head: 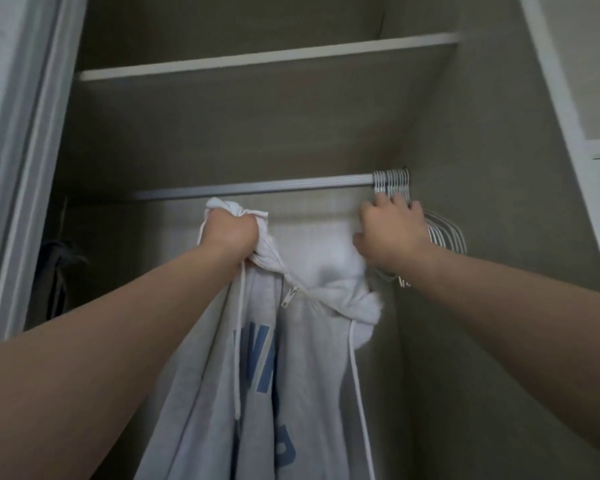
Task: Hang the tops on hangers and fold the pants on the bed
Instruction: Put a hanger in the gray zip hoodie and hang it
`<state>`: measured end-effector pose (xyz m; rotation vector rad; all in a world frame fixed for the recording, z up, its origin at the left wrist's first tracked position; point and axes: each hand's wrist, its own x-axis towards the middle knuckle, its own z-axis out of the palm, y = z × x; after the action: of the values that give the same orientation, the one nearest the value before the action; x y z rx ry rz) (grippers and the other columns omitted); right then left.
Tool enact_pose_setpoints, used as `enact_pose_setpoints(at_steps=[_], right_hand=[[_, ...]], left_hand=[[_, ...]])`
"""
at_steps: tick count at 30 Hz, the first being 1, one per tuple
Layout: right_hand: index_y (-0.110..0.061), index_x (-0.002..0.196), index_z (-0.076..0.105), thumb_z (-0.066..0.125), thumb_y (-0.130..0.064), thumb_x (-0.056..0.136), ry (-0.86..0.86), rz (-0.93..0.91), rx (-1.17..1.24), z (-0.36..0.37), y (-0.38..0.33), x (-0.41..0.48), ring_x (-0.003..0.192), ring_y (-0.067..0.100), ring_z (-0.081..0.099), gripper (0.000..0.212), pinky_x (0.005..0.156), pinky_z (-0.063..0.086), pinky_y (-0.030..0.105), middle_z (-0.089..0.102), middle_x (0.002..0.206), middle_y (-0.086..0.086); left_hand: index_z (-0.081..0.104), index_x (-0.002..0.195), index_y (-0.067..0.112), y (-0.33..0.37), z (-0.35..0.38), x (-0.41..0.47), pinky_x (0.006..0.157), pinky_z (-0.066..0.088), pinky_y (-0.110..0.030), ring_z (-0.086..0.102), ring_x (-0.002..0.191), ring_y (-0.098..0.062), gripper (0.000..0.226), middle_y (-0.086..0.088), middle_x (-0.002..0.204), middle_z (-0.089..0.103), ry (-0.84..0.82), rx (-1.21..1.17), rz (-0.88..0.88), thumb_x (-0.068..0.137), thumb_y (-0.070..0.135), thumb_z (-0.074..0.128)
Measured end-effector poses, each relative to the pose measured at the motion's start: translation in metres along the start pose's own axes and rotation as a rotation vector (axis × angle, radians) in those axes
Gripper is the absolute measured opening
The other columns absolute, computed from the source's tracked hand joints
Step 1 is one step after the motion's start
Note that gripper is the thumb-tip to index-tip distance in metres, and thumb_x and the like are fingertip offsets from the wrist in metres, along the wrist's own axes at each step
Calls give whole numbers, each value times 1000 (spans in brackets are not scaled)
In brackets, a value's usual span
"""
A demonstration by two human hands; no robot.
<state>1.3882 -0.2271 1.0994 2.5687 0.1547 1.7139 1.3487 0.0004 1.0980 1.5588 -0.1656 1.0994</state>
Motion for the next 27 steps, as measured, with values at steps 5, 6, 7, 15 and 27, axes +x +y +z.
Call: enact_pose_setpoints(at_steps=[5, 6, 7, 15, 27], right_hand=[[-18, 133, 51, 48, -19, 91, -32, 20, -260, 11, 30, 15, 127, 35, 40, 43, 101, 32, 45, 46, 137, 14], [-18, 136, 49, 49, -20, 92, -80, 35, -246, 14, 35, 18, 130, 35, 40, 44, 102, 33, 45, 45, 140, 14], [-18, 138, 48, 51, -20, 92, -117, 48, -228, 16, 39, 19, 132, 35, 40, 46, 102, 34, 44, 44, 142, 14], [-12, 126, 63, 44, -6, 96, -75, 65, -222, 20, 59, 34, 119, 36, 62, 36, 91, 47, 40, 60, 130, 13], [-4, 122, 56, 57, -16, 92, 96, 217, 94, -1, 60, 46, 119, 43, 52, 33, 97, 43, 47, 53, 126, 22]], left_hand=[[50, 88, 13, -12, 16, 1, 99, 52, -47, 64, 111, -38, 6, -22, 109, 64, 77, 87, -13, 92, 12, 54], [49, 87, 12, -16, 17, -1, 96, 54, -46, 63, 111, -41, 8, -23, 107, 63, 79, 112, -35, 93, 13, 54], [48, 83, 11, -20, 18, -3, 93, 54, -46, 63, 112, -43, 12, -21, 102, 60, 70, 133, -59, 93, 14, 54], [45, 74, 14, -43, 26, -6, 77, 58, -31, 56, 76, -21, 26, -1, 76, 48, 67, -1, 39, 92, -3, 54], [45, 70, 17, -38, 29, -16, 60, 44, -13, 61, 60, 0, 29, 2, 76, 51, 30, 17, 131, 93, 0, 51]])
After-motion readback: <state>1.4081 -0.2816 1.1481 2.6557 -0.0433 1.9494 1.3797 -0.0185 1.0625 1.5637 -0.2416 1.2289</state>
